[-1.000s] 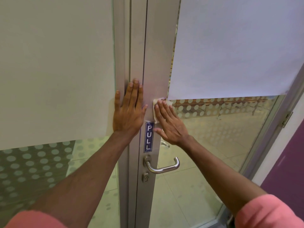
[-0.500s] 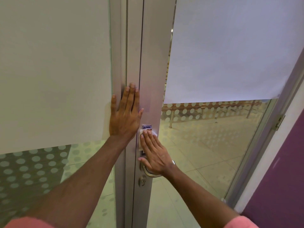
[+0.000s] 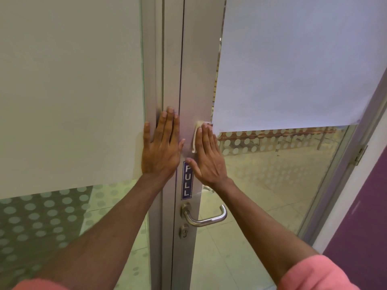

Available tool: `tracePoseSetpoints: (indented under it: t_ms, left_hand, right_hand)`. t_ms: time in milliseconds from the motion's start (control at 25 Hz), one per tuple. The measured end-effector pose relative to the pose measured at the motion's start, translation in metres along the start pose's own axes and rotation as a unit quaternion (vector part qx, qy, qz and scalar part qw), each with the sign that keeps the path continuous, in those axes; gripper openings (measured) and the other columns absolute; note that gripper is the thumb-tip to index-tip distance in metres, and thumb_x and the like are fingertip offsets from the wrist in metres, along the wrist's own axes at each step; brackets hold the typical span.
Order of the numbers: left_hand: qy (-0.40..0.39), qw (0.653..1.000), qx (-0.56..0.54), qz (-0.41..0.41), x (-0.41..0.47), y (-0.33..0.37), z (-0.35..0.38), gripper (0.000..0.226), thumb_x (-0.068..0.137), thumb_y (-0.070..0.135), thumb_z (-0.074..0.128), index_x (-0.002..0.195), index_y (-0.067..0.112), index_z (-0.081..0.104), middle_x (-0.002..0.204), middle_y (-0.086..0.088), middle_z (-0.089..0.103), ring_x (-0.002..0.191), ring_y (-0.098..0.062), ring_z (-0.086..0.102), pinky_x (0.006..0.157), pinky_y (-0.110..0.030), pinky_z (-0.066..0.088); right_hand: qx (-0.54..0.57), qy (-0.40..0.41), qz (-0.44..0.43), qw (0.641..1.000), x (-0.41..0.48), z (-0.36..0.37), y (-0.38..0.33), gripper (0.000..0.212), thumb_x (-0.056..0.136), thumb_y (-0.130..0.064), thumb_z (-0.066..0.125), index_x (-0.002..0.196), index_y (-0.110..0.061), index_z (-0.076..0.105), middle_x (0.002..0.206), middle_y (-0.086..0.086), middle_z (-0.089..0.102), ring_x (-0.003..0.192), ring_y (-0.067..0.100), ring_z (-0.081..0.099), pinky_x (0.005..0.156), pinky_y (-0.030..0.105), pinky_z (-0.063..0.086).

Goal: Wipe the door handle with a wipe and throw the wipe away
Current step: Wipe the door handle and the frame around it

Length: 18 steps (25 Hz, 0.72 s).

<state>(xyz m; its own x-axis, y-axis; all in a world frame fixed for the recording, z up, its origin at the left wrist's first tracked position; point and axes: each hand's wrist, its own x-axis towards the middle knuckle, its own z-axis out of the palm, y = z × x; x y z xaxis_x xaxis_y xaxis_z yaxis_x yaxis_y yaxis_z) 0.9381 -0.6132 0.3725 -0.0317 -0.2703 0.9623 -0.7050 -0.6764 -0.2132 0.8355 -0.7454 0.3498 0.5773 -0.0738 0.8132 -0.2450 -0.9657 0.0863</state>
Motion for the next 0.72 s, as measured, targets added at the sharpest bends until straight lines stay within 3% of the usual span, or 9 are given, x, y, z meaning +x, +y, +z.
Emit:
tracePoseSetpoints:
  t_ms: [200,360,520,600,720]
  left_hand:
    - [-0.001,1.0,-0.008,-0.002,0.001,0.0,0.0,0.068,0.105,0.046,0.02,0.154,0.007,-0.006,0.161,-0.012,0.008,0.148,-0.025,0.012,0.119,-0.046,-0.01]
    - [-0.034,0.999,-0.012,-0.011,0.001,0.0,-0.003,0.067,0.105,0.046,0.018,0.154,0.007,-0.004,0.162,-0.012,0.007,0.149,-0.024,0.011,0.119,-0.046,-0.009]
    - [-0.075,0.996,-0.048,-0.02,0.002,-0.004,-0.011,0.066,0.104,0.044,0.018,0.156,0.006,0.003,0.163,-0.013,0.008,0.15,-0.025,0.009,0.12,-0.045,-0.007]
    - [-0.095,0.988,-0.116,-0.033,-0.016,0.001,-0.023,0.065,0.103,0.041,0.025,0.155,0.004,0.01,0.163,-0.013,0.009,0.151,-0.027,0.01,0.121,-0.044,0.0]
    - [-0.134,0.952,-0.258,-0.095,-0.095,0.025,-0.054,0.058,0.099,0.031,0.039,0.149,0.002,0.033,0.155,-0.019,0.032,0.141,-0.031,0.034,0.115,-0.043,0.031]
  right_hand:
    - [0.028,0.034,0.015,0.999,0.012,-0.001,-0.003,0.067,0.103,-0.044,0.02,0.151,-0.003,-0.002,0.16,0.014,-0.009,0.151,0.026,-0.005,0.124,0.04,0.003]
    - [0.018,0.013,-0.015,1.0,-0.038,0.014,-0.007,0.058,0.101,-0.012,0.041,0.15,0.0,0.013,0.16,0.018,0.009,0.15,0.029,0.008,0.123,0.04,0.016]
    - [0.041,-0.085,0.0,0.996,-0.087,0.008,-0.018,0.076,0.085,0.011,0.057,0.152,-0.007,0.024,0.161,0.008,0.016,0.149,0.021,0.014,0.116,0.03,0.031]
    - [0.082,-0.124,0.037,0.988,-0.102,-0.002,-0.028,0.078,0.089,0.008,0.053,0.154,-0.017,0.017,0.162,-0.002,0.008,0.149,0.013,0.011,0.109,0.028,0.039]
    - [0.225,-0.103,0.151,0.957,-0.13,-0.016,-0.06,0.07,0.096,0.0,0.039,0.154,-0.03,0.013,0.161,-0.017,0.008,0.148,0.002,0.009,0.112,0.015,0.024]
